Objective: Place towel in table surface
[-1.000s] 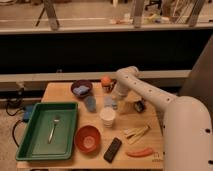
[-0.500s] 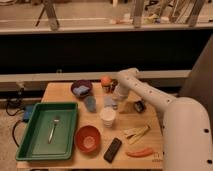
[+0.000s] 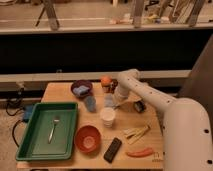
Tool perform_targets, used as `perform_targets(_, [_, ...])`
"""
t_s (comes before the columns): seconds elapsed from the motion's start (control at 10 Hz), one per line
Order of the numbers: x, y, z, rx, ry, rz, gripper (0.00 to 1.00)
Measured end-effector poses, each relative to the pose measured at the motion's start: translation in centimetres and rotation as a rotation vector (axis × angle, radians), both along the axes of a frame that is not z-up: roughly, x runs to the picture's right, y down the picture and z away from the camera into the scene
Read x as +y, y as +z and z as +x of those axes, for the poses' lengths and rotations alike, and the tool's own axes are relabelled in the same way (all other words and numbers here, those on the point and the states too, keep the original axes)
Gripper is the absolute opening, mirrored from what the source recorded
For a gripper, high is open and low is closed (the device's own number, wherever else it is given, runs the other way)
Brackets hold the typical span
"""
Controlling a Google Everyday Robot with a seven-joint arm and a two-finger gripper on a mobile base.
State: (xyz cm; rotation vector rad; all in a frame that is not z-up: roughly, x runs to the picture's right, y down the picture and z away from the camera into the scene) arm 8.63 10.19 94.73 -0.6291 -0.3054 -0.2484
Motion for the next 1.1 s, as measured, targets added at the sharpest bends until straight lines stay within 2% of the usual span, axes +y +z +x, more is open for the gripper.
perform_targets(0.1, [-0.6, -0.6, 0.3, 0.001, 0.001, 0.003, 0.01])
perform_targets(0.4, [-2.6, -2.8, 1.1, 0.001, 0.0, 0.008, 0.0])
perform_targets(0.7, [-2.6, -3.2, 1.2, -0.003, -0.003, 0.008, 0.0])
perform_targets(1.0, [-2.6, -3.9, 1.3, -0.004, -0.003, 0.004, 0.19])
perform_targets(1.1, [-2.5, -4.0, 1.4, -0.004, -0.002, 0.002, 0.22])
